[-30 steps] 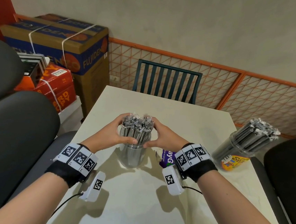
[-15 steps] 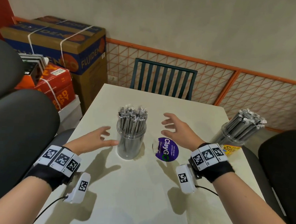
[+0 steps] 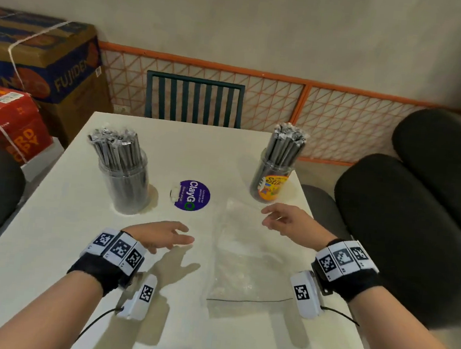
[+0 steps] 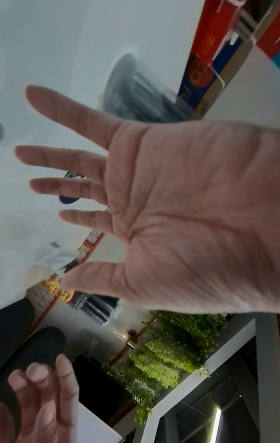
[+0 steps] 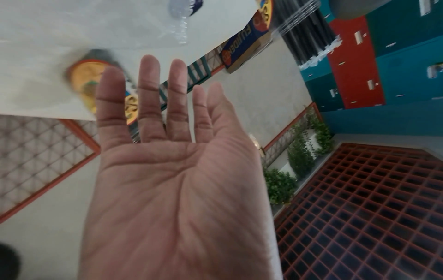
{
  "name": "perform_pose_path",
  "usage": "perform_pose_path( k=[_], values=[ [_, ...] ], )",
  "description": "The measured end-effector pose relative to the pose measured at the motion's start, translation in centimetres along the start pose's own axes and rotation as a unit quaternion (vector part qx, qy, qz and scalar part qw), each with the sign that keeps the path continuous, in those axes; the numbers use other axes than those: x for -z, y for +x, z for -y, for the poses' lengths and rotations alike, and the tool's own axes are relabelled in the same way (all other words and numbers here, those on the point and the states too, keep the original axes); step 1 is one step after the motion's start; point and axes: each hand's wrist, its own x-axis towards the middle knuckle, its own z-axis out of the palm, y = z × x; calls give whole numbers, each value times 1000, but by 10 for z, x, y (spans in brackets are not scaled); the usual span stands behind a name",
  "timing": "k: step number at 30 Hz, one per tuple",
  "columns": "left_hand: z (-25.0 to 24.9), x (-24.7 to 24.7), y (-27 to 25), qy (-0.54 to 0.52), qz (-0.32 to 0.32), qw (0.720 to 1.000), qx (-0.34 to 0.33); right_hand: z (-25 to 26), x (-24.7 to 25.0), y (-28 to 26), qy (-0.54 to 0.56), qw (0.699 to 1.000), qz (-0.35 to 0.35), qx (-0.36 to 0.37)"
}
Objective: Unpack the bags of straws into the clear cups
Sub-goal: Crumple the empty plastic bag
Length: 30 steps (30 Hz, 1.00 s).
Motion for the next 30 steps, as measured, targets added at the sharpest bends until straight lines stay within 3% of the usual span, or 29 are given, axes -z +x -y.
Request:
perform_pose_path(
  k=[5,9,12,16,20,23,26,28,30],
  values=[
    [-25,-47,25,-60,-52,996,25,-62,16,-40,-9,996,-32,-81],
    [-30,-74,48,-168,-75,981,62,-103,10,-50,-28,980,-64,-184],
    [-38,-90,58,-217,-93,968,83,-113,-1,-48,-5,963,-69,-260],
    [-42,-98,69,-282,-85,951,95,-118,-20,-35,46,952,-51,-298],
    [-43,-99,64,-370,-17,920,128,-116,-27,-22,117,946,-35,-302],
    [-37,-98,59,-383,46,914,122,-119,-26,-16,160,941,-3,-299],
    [-33,-95,49,-392,74,914,76,-117,-21,-18,306,911,5,-276],
    [-36,-89,39,-398,63,915,23,-111,-14,-22,406,883,36,-232],
    [-38,-81,32,-415,44,908,-17,-105,-6,-26,448,874,56,-179]
  ],
)
